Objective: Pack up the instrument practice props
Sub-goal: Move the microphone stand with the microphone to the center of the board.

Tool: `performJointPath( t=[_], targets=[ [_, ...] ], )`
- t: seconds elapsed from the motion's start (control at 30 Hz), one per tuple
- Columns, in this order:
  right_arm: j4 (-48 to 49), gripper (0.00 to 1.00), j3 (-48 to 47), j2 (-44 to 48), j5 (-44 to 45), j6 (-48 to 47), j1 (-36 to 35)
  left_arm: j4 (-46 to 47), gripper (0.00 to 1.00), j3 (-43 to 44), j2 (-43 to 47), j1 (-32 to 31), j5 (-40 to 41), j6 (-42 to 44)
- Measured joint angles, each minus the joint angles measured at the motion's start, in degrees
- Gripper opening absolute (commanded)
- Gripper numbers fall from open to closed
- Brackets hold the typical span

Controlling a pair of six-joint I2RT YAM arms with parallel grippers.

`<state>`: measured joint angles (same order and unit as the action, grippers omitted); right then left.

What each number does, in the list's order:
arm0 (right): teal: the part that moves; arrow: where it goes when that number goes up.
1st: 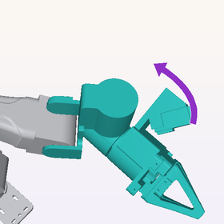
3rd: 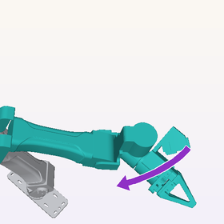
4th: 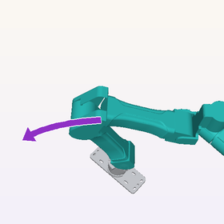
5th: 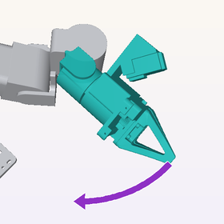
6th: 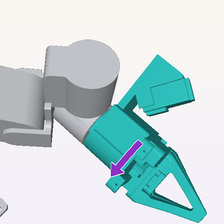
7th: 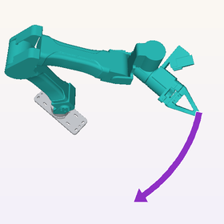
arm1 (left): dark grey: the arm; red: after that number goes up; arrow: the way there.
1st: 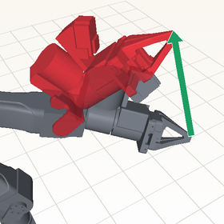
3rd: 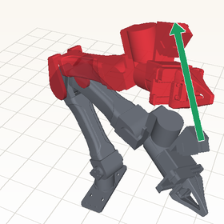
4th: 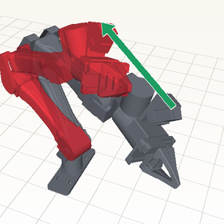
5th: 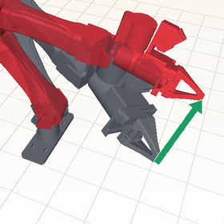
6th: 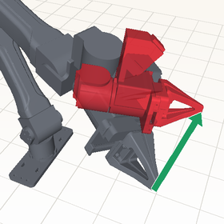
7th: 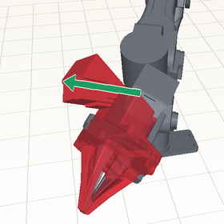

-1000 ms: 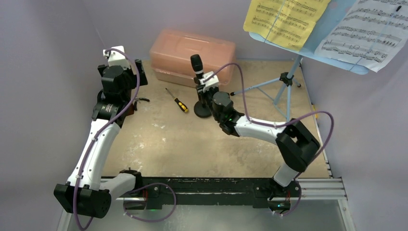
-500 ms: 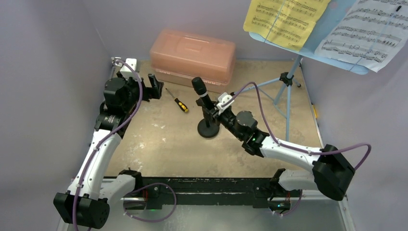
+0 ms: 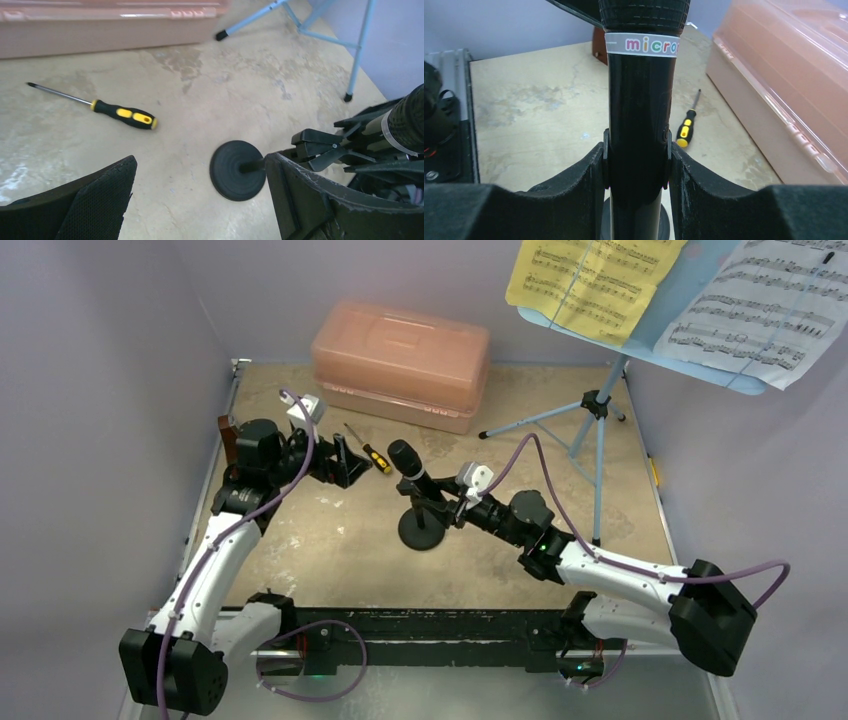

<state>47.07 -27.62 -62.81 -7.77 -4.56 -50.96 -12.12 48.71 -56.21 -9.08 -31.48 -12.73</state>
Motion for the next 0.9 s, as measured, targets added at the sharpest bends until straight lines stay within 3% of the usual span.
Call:
performJointPath(
  t=[0.2, 0.53, 0.67, 0.9],
  targets=[
    [-0.28, 0.21, 0.00, 0.22, -4.76, -0.57, 0.00, 0.66, 0.99, -2.40, 0.00, -0.07, -6.47, 0.28],
    [0.00, 0.27, 0.00, 0.04, -10.36, -1.11, 0.02, 3.37, 0.99, -9.33, 7.34, -4.02, -7.15, 5.03],
    [1.29, 0.33, 0.00, -0.68, -11.85, -0.85, 0.04, 4.46, 0.99, -10.08, 8.41, -5.60, -7.58, 8.52],
    [3.08, 0.57, 1.03, -0.68, -12.70, 0.31, 0.07, 3.69, 0.96, -9.62, 8.55, -6.43, -13.25, 19.39]
  ],
)
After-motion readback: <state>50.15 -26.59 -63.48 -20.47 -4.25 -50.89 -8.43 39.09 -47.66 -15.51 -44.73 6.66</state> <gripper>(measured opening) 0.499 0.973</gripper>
